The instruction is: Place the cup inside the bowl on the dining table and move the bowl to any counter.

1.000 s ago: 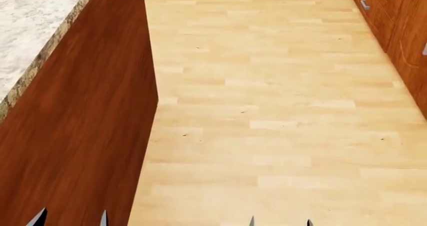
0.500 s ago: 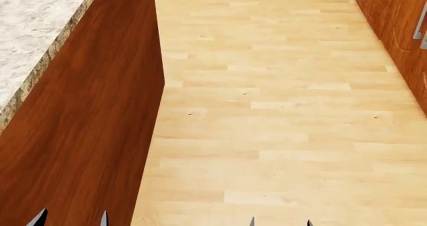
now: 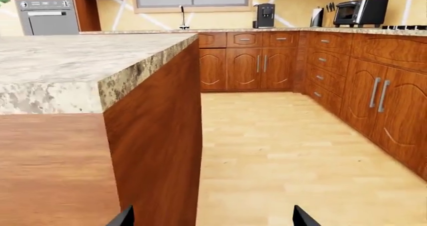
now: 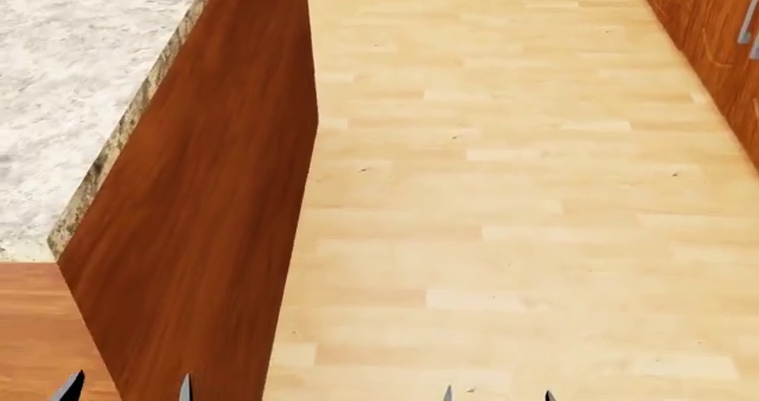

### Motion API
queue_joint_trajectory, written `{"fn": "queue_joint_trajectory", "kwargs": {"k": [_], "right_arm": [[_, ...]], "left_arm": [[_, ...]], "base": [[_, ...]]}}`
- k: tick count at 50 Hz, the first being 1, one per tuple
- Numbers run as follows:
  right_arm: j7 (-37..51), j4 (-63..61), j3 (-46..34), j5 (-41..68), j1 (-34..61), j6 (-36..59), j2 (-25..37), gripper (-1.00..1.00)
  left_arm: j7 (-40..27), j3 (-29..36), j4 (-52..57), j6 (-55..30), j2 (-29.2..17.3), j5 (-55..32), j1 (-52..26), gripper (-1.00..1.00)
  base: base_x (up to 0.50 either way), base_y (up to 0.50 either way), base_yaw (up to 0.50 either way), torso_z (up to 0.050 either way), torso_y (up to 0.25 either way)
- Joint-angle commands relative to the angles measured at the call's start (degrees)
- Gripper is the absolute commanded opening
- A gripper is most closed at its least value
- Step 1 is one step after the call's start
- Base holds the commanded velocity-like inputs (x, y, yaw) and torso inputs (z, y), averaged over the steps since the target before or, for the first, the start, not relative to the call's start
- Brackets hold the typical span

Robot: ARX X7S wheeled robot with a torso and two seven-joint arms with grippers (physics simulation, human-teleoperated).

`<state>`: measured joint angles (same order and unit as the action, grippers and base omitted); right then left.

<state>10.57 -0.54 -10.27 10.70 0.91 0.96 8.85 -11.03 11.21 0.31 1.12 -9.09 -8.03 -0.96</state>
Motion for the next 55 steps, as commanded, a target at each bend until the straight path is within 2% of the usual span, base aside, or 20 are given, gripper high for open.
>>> {"fn": "queue_joint_trajectory", "kwargs": {"k": [1,15,55], "right_arm": [[0.3,0.0,-0.4,0.4,0.1,-0.1,0.4,1.00],[1.1,-0.1,-1.1,0.1,0.2,0.2,0.8,1.00],[2.2,0.2,-2.6,0.7,0.4,-0.4,1.8,1.00]], "left_arm": [[-0.3,0.4,0.1,0.1,-0.5,-0.4,0.1,1.00],[-0.9,1.0,0.0,0.1,-0.9,-0.4,-0.1,1.00],[-2.1,2.2,-0.2,0.4,-1.9,-1.2,-0.3,1.00]], "base": [[-0.50,0.34,0.00,0.000,0.000],[-0.31,0.46,0.00,0.000,0.000],[-0.02,0.50,0.00,0.000,0.000]]}}
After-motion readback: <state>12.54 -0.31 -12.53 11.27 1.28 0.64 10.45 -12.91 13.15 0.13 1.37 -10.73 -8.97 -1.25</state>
